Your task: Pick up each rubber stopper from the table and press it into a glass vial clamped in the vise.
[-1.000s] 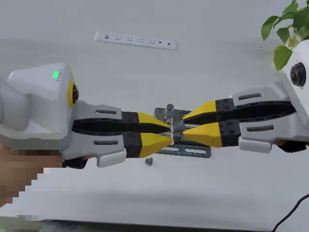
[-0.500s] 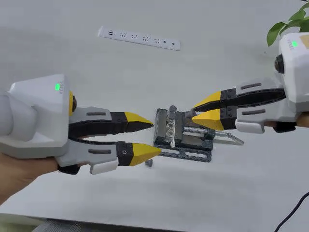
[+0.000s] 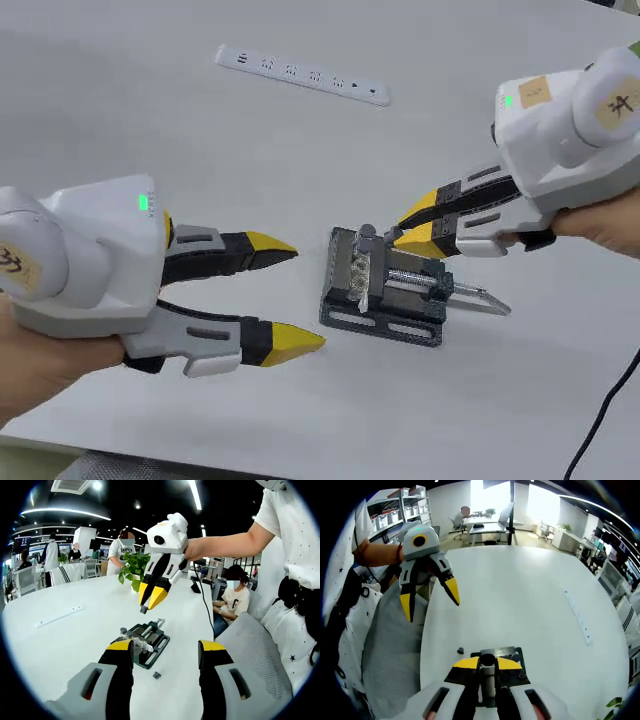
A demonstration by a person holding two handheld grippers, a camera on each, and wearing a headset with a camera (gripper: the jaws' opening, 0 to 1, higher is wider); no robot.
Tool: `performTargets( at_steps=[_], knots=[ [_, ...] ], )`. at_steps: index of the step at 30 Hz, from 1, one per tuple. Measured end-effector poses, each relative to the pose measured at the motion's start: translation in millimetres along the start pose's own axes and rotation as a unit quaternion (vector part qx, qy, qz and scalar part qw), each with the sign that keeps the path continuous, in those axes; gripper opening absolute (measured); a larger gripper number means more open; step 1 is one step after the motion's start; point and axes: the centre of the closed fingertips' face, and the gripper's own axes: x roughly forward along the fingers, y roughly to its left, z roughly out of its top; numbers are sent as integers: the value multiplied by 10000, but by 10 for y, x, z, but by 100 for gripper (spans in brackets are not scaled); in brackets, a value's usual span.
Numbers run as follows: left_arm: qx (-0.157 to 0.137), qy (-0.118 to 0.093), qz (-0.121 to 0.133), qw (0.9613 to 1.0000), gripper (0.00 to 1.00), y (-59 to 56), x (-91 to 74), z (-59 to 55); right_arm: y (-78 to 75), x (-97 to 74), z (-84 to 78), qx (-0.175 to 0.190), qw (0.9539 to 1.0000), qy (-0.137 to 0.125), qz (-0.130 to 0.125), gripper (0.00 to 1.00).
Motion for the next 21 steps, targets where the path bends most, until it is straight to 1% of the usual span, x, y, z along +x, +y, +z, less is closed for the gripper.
performTargets(
  at_steps=[2, 4, 7, 10, 12, 15, 19, 21],
  knots=[
    [-27, 25, 24, 10000, 56, 24, -2, -33, 1, 58, -20, -44, 9999, 131, 39, 5],
    [-32, 40, 58, 10000, 58, 51, -4, -71, -28, 136, -37, -86, 9996, 251, 87, 5],
    [-35, 15, 106, 9999, 66, 85, 2, -103, -54, 231, -76, -148, 9988, 444, 125, 5],
    [-48, 12, 132, 9999, 71, 123, 21, -151, -80, 339, -151, -195, 9973, 693, 168, 5],
    [-51, 26, 141, 9999, 73, 134, 32, -175, -83, 383, -178, -224, 9963, 805, 173, 5],
    [-20, 73, 147, 9999, 76, 141, 43, -219, -81, 451, -191, -214, 9954, 904, 229, 5],
    [-41, 32, 137, 9999, 80, 148, 51, -244, -88, 535, -251, -213, 9937, 1062, 273, 5],
    [-5, -4, 149, 9999, 85, 153, 57, -248, -93, 565, -274, -198, 9931, 1125, 273, 5]
  ],
)
